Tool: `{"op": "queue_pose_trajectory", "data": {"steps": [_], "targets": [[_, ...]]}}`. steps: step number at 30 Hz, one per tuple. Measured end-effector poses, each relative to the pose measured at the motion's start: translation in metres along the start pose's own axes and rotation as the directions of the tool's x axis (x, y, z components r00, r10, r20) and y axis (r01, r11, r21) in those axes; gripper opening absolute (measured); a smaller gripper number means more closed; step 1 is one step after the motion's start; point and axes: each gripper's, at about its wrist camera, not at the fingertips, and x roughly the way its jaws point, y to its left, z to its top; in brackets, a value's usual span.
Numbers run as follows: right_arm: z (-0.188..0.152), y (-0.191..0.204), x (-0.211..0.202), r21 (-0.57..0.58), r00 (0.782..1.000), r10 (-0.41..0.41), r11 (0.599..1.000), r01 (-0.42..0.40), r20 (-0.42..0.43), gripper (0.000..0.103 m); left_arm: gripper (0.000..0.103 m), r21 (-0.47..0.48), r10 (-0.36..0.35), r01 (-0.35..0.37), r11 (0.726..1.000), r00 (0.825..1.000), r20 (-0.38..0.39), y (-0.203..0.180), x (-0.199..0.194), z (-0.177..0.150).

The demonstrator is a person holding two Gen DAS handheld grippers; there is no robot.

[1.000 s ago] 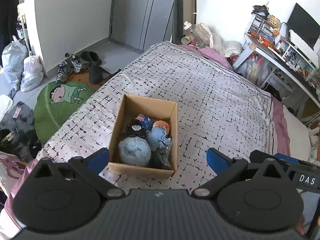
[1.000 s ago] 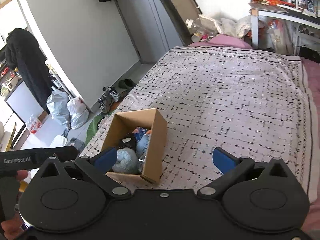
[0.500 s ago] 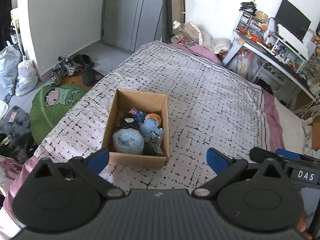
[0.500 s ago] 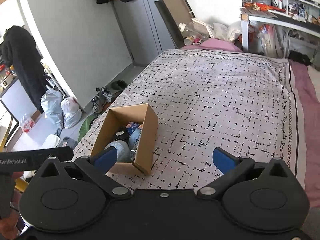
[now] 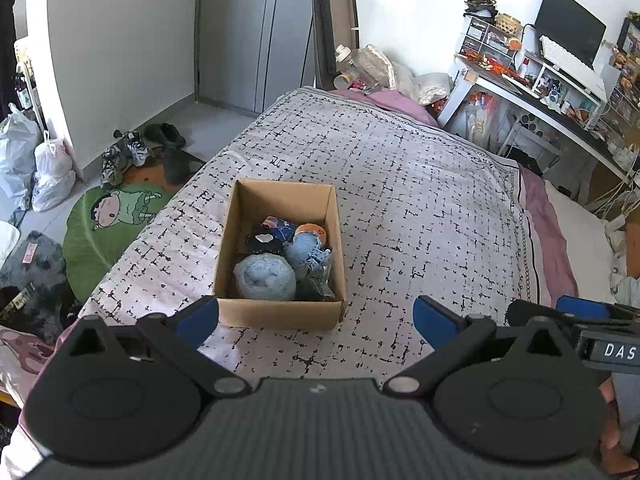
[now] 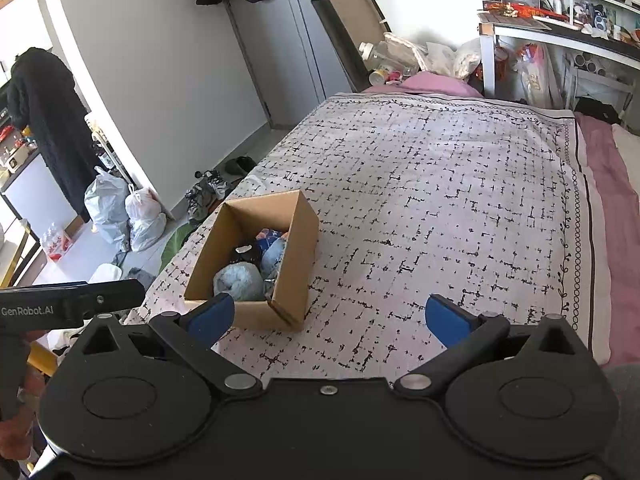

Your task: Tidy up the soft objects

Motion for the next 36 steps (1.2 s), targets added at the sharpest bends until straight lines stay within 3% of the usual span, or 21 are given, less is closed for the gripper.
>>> {"op": "queue_pose_trajectory", "data": {"steps": [36], "targets": [[-0.0066, -0.0071, -0.0009, 0.022, 1.000, -0.016, 1.000, 0.016, -0.009, 0.103, 0.102, 0.048, -0.012, 0.011, 0.999, 1.000, 0.016, -0.0014, -0.0023, -0.0061]]}}
